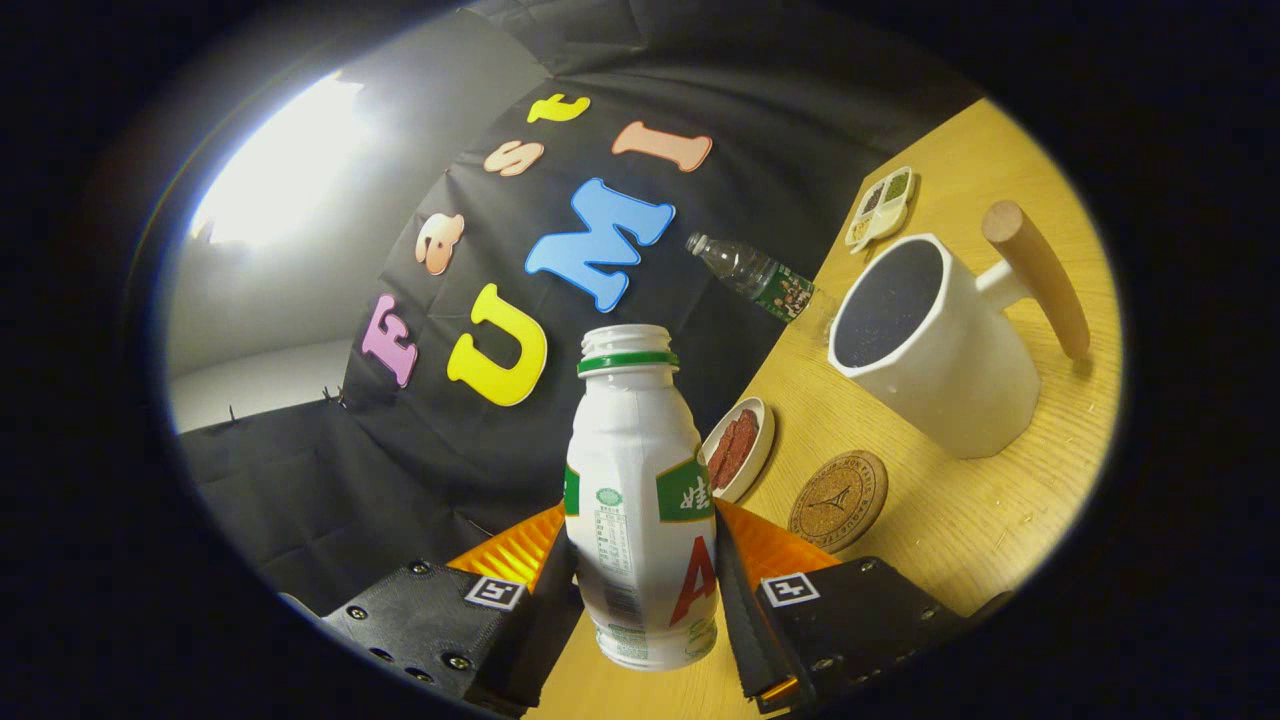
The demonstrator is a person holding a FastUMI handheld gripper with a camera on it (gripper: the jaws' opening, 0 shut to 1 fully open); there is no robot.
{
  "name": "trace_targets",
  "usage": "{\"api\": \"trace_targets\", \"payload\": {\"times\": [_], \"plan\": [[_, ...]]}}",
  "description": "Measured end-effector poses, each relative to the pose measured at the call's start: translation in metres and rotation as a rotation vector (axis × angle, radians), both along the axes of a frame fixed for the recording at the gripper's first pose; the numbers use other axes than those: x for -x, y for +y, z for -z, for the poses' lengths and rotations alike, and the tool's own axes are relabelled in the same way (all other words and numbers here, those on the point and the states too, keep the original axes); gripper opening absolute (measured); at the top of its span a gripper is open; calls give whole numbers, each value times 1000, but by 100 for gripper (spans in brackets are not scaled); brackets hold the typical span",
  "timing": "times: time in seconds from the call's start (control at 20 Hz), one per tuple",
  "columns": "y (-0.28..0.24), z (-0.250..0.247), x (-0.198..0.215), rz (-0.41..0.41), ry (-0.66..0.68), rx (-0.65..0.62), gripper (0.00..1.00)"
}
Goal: Take the bottle from table, then pour the juice into the cup, finally place the bottle on the coaster
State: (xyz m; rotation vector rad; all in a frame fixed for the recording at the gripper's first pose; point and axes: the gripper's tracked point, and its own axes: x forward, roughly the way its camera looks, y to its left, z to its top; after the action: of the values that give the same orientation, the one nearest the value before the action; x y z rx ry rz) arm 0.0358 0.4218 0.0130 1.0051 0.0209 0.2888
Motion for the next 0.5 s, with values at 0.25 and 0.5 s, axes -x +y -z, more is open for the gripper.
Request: {"api": "trace_targets", "payload": {"times": [0.25, 0.5], "plan": [[-3, -6, -6, -1, -4, -120, 71], [-3, -7, -3, -5, -8, -192, 70]]}}
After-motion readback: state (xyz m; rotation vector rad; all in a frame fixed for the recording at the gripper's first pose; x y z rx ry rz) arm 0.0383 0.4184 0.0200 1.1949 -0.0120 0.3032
